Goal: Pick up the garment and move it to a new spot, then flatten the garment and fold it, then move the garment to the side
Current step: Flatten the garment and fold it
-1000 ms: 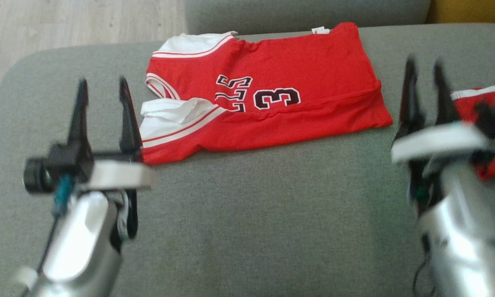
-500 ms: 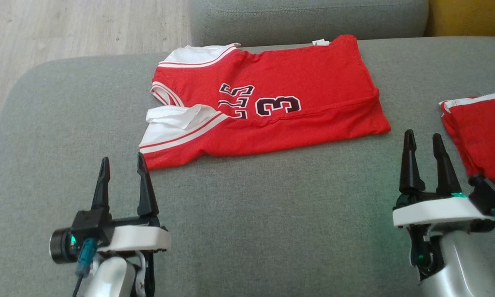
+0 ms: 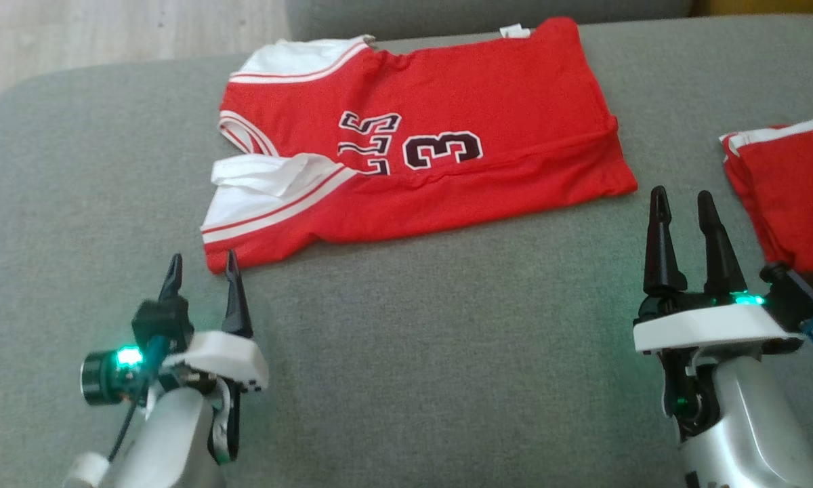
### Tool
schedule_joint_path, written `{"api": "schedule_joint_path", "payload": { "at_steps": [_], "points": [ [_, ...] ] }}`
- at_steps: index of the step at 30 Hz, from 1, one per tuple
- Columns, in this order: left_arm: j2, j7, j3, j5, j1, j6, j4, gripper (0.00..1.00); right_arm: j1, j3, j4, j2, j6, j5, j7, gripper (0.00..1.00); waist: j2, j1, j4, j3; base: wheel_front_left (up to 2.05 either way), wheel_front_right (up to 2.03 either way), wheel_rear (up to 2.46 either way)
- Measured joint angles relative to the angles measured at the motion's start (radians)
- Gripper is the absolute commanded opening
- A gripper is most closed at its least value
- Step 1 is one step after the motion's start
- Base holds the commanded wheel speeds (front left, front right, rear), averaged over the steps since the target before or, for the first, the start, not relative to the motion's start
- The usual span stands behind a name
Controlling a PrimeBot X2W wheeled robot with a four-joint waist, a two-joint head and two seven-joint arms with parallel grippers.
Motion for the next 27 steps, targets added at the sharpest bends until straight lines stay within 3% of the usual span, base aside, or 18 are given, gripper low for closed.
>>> {"api": "schedule_joint_path", "payload": {
  "at_steps": [11,23,24,25,26,27],
  "points": [
    [0.018,0.053,0.009,-0.01,-0.127,-0.002,0.206,1.0,-0.01,0.009,0.0,0.0,0.0,0.027,0.0,1.0,0.0,0.0,-0.043,0.054,0.0,0.0,0.0],
    [0.024,0.116,0.0,-0.027,-0.219,-0.046,0.332,1.0,-0.026,0.013,-0.007,0.0,0.0,0.053,0.0,1.0,0.0,-0.0002,-0.061,0.079,0.0,0.0,0.0],
    [0.024,0.13,-0.003,-0.031,-0.226,-0.054,0.338,0.52,-0.026,0.013,-0.007,0.0,0.0,0.054,0.0,1.0,0.0,-0.0002,-0.061,0.079,0.0,0.0,0.0],
    [0.024,0.137,-0.005,-0.031,-0.233,-0.062,0.344,0.18,-0.026,0.013,-0.007,0.0,0.0,0.056,0.0,1.0,0.0,-0.0002,-0.06,0.078,0.0,0.0,0.0],
    [0.023,0.138,-0.007,-0.031,-0.238,-0.063,0.347,0.0,-0.026,0.013,-0.007,0.0,0.0,0.058,0.0,1.0,0.0,-0.0002,-0.059,0.076,0.0,0.0,0.0],
    [0.02,0.137,-0.009,-0.031,-0.239,-0.063,0.348,0.0,-0.026,0.012,-0.006,0.0,0.0,0.059,0.0,1.0,0.0,-0.0001,-0.058,0.073,0.0,0.0,0.0]
  ]
}}
